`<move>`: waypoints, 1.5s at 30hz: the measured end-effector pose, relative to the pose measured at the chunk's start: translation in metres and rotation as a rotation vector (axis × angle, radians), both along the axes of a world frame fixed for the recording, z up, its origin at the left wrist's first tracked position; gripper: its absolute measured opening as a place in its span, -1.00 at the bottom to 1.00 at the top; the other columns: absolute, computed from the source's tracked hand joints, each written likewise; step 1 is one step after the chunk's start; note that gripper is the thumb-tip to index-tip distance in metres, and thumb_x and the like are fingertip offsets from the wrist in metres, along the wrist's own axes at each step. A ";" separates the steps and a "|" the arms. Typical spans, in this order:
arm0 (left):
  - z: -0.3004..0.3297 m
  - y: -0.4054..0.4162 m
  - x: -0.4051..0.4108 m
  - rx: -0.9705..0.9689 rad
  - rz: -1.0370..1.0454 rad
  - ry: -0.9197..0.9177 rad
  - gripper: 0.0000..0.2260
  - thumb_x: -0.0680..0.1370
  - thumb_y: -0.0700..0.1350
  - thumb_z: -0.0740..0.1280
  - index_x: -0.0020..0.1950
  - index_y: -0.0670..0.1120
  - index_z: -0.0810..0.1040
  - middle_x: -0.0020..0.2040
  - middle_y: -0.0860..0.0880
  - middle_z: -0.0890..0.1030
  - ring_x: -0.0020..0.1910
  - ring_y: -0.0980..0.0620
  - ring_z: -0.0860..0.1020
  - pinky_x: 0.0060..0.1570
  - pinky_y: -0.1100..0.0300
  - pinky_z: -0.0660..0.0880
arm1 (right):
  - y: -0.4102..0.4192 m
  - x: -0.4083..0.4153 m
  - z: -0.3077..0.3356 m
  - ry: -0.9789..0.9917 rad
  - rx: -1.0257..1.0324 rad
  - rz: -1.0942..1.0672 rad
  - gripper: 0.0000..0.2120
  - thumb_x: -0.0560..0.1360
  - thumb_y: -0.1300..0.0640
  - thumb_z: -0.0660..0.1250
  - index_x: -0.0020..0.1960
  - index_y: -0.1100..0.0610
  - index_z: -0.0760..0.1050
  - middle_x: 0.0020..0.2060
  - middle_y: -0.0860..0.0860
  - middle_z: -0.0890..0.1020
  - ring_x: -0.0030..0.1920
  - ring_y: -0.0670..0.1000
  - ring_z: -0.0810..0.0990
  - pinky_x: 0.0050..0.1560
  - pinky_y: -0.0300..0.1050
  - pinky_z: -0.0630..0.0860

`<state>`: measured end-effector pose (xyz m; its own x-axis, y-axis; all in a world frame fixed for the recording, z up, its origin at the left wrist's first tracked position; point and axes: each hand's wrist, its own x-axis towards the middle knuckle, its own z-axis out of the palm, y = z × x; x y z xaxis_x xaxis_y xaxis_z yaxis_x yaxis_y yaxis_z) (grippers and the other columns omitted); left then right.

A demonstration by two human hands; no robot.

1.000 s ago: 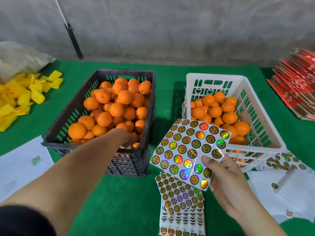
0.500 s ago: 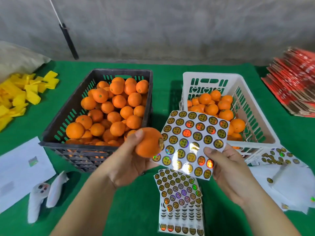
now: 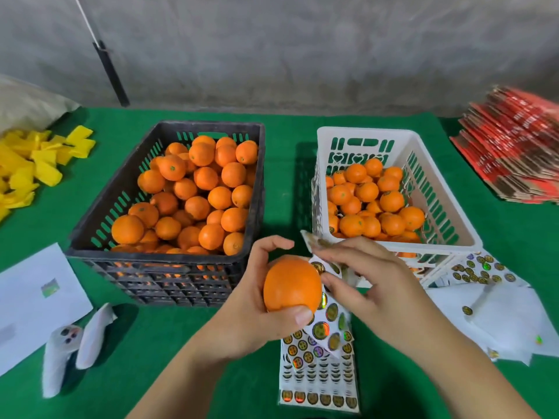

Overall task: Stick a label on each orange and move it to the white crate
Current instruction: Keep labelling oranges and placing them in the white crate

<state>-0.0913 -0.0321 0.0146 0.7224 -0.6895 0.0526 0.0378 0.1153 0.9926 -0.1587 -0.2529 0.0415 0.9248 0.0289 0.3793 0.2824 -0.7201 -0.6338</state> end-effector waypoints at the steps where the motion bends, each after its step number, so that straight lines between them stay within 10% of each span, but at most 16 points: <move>1: 0.002 0.001 0.000 0.004 -0.021 -0.025 -0.26 0.43 -0.08 0.55 0.48 0.13 0.21 0.26 0.03 0.54 0.09 -0.07 0.64 0.01 0.11 0.59 | -0.002 0.000 0.003 0.043 0.035 0.024 -0.74 0.58 0.03 0.49 0.26 0.01 0.69 0.03 -0.15 0.64 0.06 -0.11 0.61 0.09 -0.15 0.54; 12: 0.015 -0.007 0.002 -0.006 -0.039 -0.214 -0.25 0.33 0.11 0.66 0.38 0.28 0.30 0.35 -0.11 0.54 0.30 -0.23 0.57 0.20 -0.27 0.58 | -0.005 -0.003 0.023 0.297 0.566 0.012 -0.84 0.53 -0.05 0.44 -0.13 -0.02 0.74 -0.27 0.26 0.63 -0.28 0.16 0.54 -0.14 -0.04 0.46; 18: 0.006 -0.004 -0.004 -0.110 -0.140 0.017 -0.26 0.45 -0.14 0.55 0.49 0.11 0.22 0.44 -0.13 0.47 0.25 -0.22 0.57 0.09 -0.09 0.59 | 0.001 -0.005 0.029 -0.017 0.431 -0.194 -0.73 0.62 0.22 0.40 -0.17 -0.08 0.67 -0.37 -0.08 0.61 -0.35 -0.19 0.51 -0.27 -0.40 0.41; 22: -0.002 -0.011 -0.010 -0.241 -0.075 0.253 -0.27 0.39 0.06 0.65 0.45 0.16 0.33 0.44 -0.18 0.46 0.27 -0.27 0.51 0.22 -0.19 0.50 | 0.022 -0.021 0.034 -0.395 0.042 -0.209 -0.86 0.65 0.12 0.37 0.12 0.03 0.70 -0.05 -0.10 0.70 -0.04 -0.14 0.65 0.00 -0.29 0.53; 25: -0.001 -0.017 -0.010 -0.372 -0.113 0.341 -0.34 0.45 0.02 0.62 0.44 0.08 0.37 0.35 -0.21 0.47 0.31 -0.26 0.47 0.31 -0.16 0.44 | 0.036 -0.028 0.018 -0.346 -0.149 -0.068 -0.79 0.66 0.12 0.38 0.23 0.15 0.70 0.03 0.03 0.61 0.00 0.08 0.59 -0.02 -0.05 0.50; 31: -0.006 -0.020 -0.014 -0.502 -0.092 0.446 -0.33 0.45 0.02 0.62 0.47 -0.03 0.42 0.31 -0.23 0.48 0.30 -0.26 0.51 0.32 -0.15 0.47 | 0.045 -0.036 -0.001 -0.223 -0.338 -0.119 -0.39 0.54 -0.20 0.46 0.50 0.02 0.44 0.30 0.01 0.42 0.25 0.06 0.41 0.17 -0.17 0.42; 38: 0.003 -0.031 -0.023 -0.615 -0.057 0.673 -0.32 0.57 0.25 0.40 0.53 -0.16 0.45 0.48 -0.33 0.45 0.51 -0.31 0.40 0.42 -0.15 0.44 | 0.044 -0.027 -0.015 -0.441 -0.274 -0.089 -0.33 0.44 0.02 0.64 0.43 0.08 0.39 0.35 0.02 0.42 0.40 0.05 0.37 0.48 -0.09 0.27; 45: -0.010 -0.043 -0.001 -0.385 0.350 0.575 -0.80 0.55 -0.27 0.45 0.07 0.01 0.72 0.10 -0.12 0.71 0.09 -0.10 0.70 0.05 -0.05 0.65 | -0.008 -0.001 0.019 -0.467 -0.153 -0.210 -0.29 0.41 -0.11 0.55 0.43 0.17 0.42 0.29 0.14 0.49 0.32 -0.03 0.41 0.43 -0.32 0.25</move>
